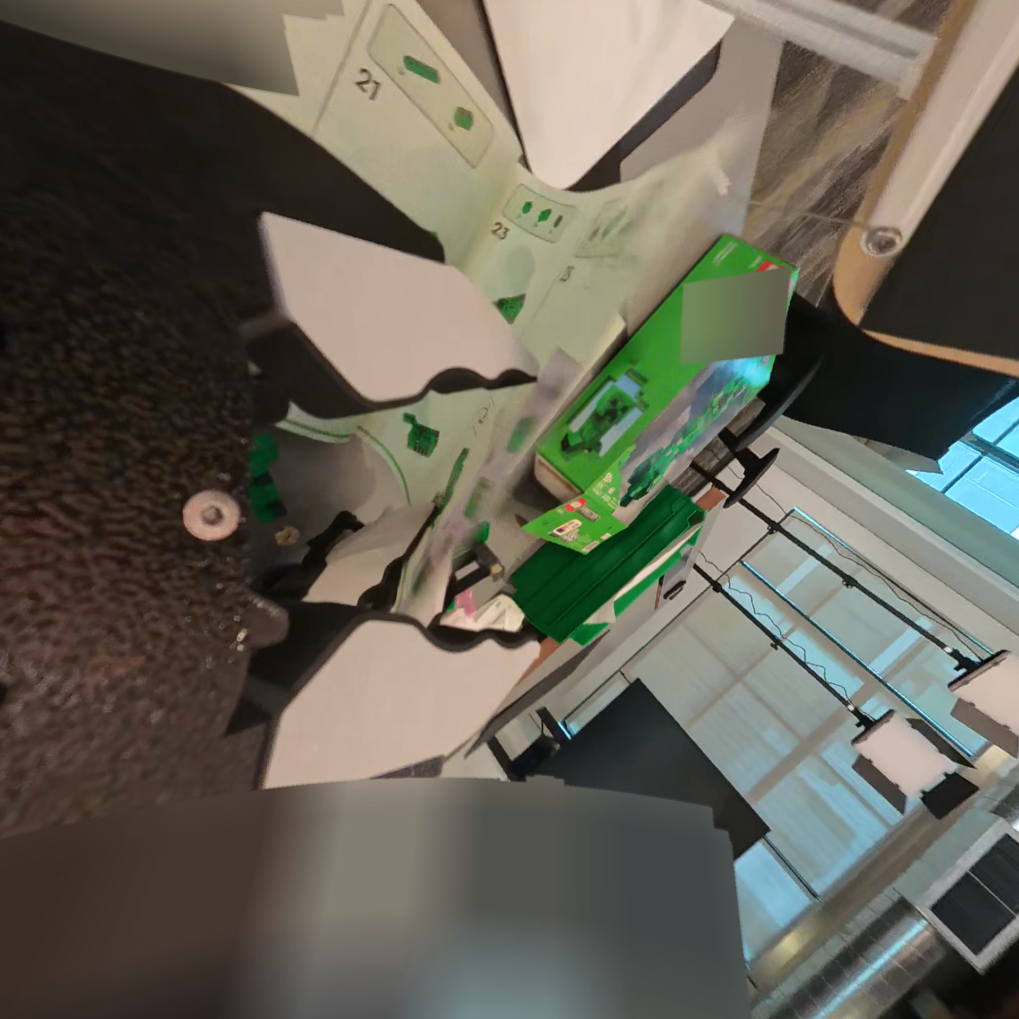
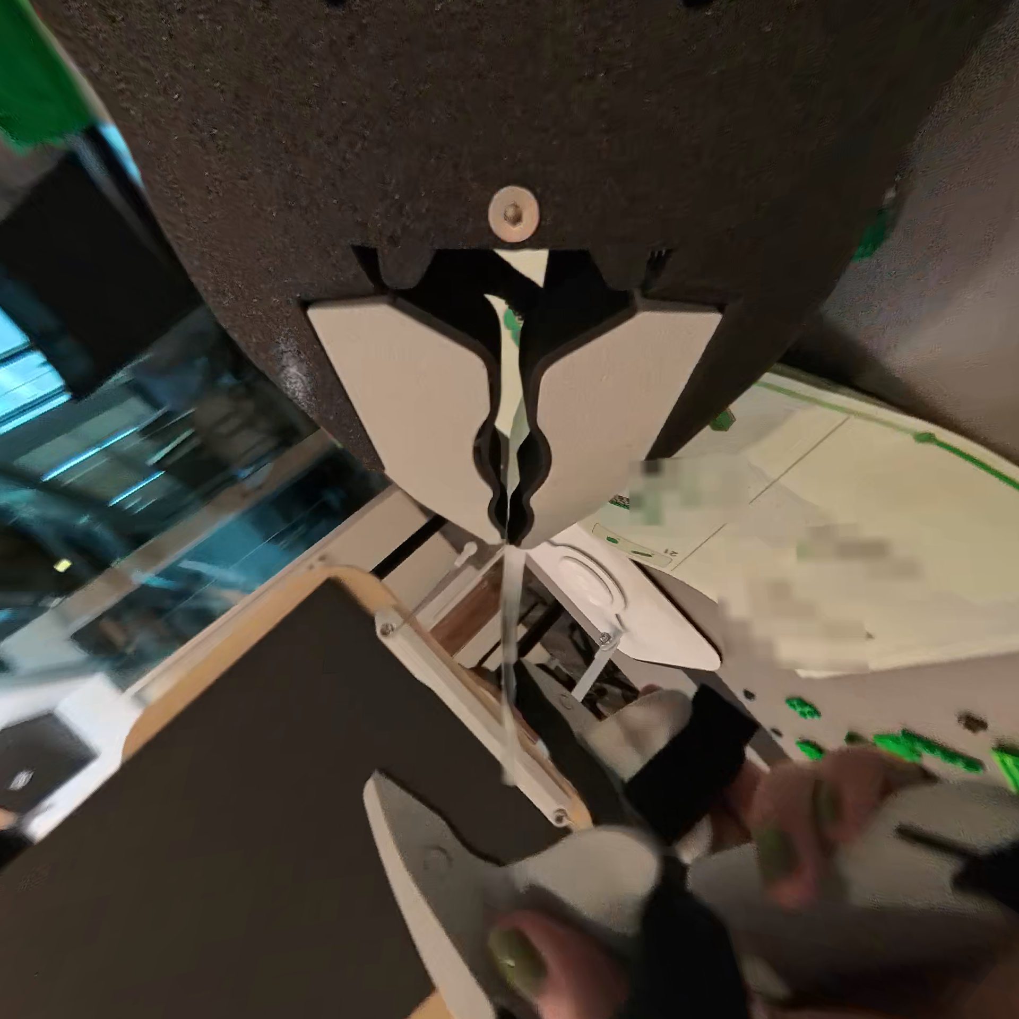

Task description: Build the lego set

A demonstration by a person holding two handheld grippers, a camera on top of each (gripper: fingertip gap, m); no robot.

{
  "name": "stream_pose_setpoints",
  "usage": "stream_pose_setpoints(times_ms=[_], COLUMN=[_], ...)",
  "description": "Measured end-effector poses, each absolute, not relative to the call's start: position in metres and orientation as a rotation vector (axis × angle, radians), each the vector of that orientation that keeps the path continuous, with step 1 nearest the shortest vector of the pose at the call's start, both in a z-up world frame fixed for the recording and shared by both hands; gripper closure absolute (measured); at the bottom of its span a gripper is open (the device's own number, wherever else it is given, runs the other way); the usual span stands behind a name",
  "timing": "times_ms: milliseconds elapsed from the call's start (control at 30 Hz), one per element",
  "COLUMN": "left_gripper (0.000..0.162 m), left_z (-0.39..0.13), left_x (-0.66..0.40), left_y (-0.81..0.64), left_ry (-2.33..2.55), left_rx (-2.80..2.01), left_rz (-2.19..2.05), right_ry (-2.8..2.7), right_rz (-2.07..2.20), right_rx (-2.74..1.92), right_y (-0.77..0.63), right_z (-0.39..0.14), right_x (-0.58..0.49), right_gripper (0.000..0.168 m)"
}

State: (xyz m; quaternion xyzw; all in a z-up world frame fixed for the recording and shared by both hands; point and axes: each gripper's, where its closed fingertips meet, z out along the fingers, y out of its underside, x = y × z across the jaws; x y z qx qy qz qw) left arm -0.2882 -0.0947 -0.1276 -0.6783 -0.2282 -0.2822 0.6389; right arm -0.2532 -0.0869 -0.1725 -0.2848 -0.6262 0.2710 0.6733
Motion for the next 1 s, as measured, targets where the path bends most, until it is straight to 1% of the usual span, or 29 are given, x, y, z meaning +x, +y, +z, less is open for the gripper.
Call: stream_pose_setpoints(times_ms=[33,67,167,200,233,333,400,633,900,1000], left_gripper=[0.086,0.099,0.162,0.162,0.162,0.162,0.162,0.162,0.162,0.162], left_z=[-0.129,-0.130,-0.138,-0.142,-0.145,-0.158,-0.171,-0.217,-0.229,-0.230], left_x=[-0.289,-0.288,-0.290,-0.291,-0.292,-0.297,-0.300,-0.308,-0.312,-0.312], left_y=[-0.099,-0.104,-0.114,-0.118,-0.121,-0.136,-0.150,-0.190,-0.198,-0.199], left_ry=[-0.532,-0.535,-0.546,-0.557,-0.570,-0.623,-0.681,-0.865,-0.909,-0.914], left_rx=[-1.546,-1.548,-1.567,-1.584,-1.601,-1.638,-1.657,-1.750,-1.785,-1.783], left_rz=[-0.677,-0.713,-0.757,-0.756,-0.755,-0.725,-0.717,-0.689,-0.684,-0.696], right_ry=[-1.419,-1.426,-1.452,-1.452,-1.458,-1.541,-1.578,-1.600,-1.408,-1.369], right_rz=[0.572,0.545,0.524,0.544,0.587,0.840,0.944,1.042,1.205,1.313], right_rx=[-0.598,-0.565,-0.510,-0.496,-0.481,-0.419,-0.391,-0.458,-0.589,-0.631], right_y=[-0.091,-0.095,-0.104,-0.107,-0.112,-0.138,-0.146,-0.132,-0.107,-0.100], right_z=[-0.173,-0.174,-0.176,-0.176,-0.176,-0.177,-0.178,-0.179,-0.152,-0.145], right_x=[-0.253,-0.253,-0.253,-0.253,-0.251,-0.243,-0.237,-0.237,-0.233,-0.230], right_gripper=[0.168,0.168,0.168,0.168,0.162,0.134,0.126,0.127,0.136,0.135])
